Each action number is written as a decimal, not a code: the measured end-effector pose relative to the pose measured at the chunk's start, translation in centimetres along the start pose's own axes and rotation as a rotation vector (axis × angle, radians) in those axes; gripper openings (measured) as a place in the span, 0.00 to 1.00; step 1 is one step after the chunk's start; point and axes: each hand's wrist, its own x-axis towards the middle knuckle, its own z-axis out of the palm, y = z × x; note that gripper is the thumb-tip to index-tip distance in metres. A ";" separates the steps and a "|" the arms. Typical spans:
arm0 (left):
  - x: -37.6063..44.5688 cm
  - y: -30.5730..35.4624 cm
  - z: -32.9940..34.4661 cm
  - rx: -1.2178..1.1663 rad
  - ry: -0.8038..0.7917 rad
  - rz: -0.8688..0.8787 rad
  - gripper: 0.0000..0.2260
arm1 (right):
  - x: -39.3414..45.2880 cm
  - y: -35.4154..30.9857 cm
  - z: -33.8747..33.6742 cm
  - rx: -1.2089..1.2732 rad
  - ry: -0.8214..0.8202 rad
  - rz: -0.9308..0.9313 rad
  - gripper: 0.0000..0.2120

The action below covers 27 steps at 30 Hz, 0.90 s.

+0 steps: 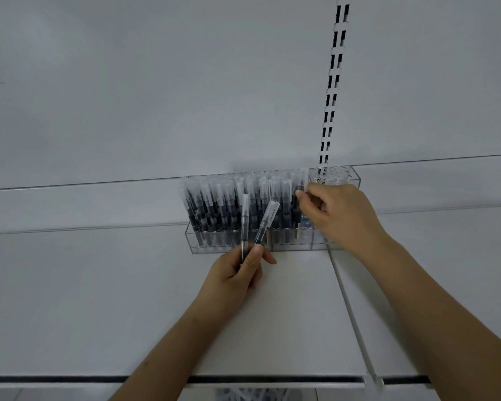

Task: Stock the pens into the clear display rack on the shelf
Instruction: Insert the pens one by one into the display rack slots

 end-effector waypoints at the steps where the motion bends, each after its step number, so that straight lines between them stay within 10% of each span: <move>1: 0.0 0.0 0.0 0.002 0.000 -0.001 0.17 | 0.0 0.0 -0.1 -0.006 0.004 -0.005 0.21; 27: 0.0 0.2 0.1 -0.024 0.007 -0.011 0.17 | 0.0 1.2 -0.3 0.005 -0.263 0.017 0.08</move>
